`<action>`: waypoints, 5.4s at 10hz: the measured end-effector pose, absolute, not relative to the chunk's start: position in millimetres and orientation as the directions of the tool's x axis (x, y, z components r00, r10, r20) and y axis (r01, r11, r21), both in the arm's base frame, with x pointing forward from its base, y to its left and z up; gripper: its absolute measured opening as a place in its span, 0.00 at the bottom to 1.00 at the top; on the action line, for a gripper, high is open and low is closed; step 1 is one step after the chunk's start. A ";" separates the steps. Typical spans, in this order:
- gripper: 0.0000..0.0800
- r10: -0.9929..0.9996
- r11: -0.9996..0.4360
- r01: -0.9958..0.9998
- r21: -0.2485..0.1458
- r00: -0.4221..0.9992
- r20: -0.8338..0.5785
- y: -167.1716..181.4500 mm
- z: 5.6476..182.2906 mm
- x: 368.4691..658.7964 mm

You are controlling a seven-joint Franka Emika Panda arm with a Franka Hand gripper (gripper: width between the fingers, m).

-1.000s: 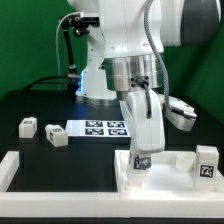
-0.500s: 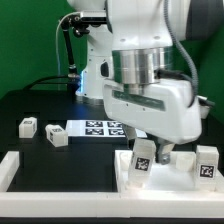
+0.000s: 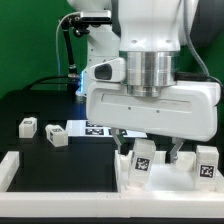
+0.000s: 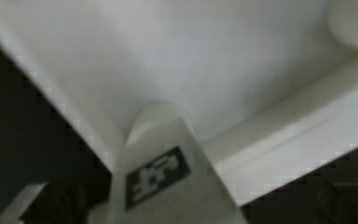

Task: Assemble square table

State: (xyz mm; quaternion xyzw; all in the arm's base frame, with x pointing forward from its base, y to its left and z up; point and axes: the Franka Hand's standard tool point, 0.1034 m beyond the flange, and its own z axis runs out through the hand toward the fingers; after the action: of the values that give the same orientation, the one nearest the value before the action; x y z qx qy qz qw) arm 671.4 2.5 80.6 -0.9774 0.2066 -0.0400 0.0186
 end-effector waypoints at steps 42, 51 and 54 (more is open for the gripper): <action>0.37 -0.982 -0.125 -0.974 -0.188 0.149 -0.117 -10.8 73.3 666.5; 0.81 -0.377 -0.924 -0.363 -0.120 0.917 0.130 -8.6 73.2 669.3; 0.66 -0.444 -0.894 -0.430 -0.128 0.888 0.121 -8.9 73.0 669.2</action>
Offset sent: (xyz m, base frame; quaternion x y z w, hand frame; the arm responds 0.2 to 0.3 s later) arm 0.0000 0.0000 0.0000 0.0000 0.0000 0.0650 0.9979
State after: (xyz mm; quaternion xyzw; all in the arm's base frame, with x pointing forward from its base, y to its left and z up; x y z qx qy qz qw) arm 669.2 -8.9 73.0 -0.9703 0.2251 -0.0737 0.0489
